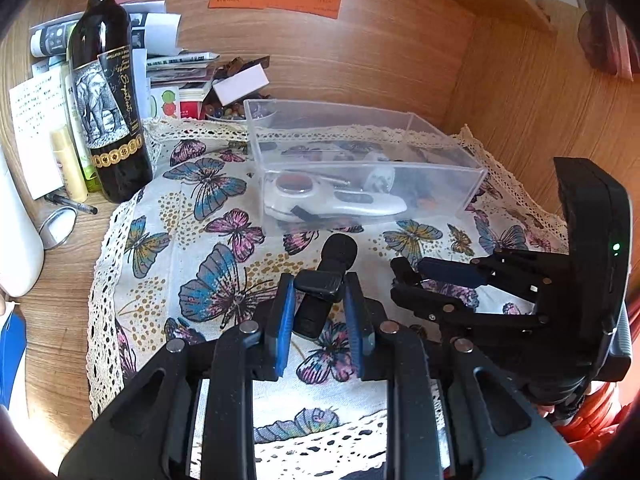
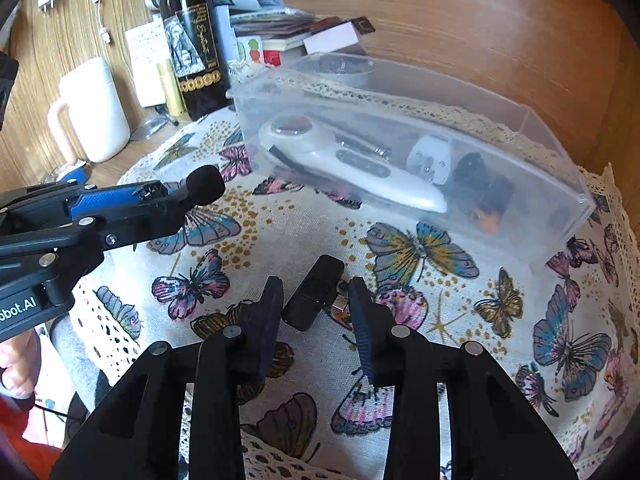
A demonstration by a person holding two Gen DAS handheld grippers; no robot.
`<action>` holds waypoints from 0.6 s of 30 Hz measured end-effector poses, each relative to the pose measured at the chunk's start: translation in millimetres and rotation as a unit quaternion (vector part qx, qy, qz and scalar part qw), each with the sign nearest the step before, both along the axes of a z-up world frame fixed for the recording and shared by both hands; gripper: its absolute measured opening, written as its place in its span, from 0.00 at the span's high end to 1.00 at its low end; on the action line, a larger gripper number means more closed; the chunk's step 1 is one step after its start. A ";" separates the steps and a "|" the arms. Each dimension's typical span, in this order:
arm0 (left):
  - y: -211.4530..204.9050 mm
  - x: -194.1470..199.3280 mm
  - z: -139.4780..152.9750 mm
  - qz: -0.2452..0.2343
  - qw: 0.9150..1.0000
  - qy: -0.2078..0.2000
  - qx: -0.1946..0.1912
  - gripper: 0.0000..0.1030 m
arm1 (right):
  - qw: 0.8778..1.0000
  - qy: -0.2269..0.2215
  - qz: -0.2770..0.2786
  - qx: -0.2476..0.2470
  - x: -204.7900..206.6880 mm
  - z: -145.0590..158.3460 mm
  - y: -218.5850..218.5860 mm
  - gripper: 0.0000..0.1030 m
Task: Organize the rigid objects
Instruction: 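Release the black clip into the box with left tool while right tool releases its clip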
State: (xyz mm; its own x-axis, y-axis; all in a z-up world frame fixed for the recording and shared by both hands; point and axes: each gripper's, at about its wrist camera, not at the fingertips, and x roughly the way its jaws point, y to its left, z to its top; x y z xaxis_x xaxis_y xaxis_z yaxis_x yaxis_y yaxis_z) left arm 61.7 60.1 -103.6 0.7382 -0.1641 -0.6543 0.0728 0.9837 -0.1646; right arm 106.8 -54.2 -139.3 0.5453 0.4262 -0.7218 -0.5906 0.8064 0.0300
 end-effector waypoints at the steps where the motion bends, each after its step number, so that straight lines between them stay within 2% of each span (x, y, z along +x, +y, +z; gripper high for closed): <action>1: -1.0 1.4 1.8 0.000 1.000 -0.002 0.000 0.77 | 1.000 -0.005 -0.002 0.005 -0.4 4.4 -2.9 0.70; 12: -9.7 21.4 38.8 0.001 0.999 -0.048 -0.007 0.77 | 0.995 -0.082 -0.041 0.040 8.8 58.4 -37.5 0.70; 18: -12.3 36.3 59.0 0.011 0.997 -0.073 0.004 0.77 | 0.990 -0.119 -0.059 0.056 20.4 80.8 -51.2 0.70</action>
State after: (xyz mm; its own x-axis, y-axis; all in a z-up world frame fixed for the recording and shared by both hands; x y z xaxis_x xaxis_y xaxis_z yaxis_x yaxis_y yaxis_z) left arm 98.0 47.9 -44.6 0.8293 -0.1421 -0.5405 0.0740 0.9865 -0.1459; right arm 127.2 -105.4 -58.5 0.7450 0.4190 -0.5191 -0.4932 0.8699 -0.0057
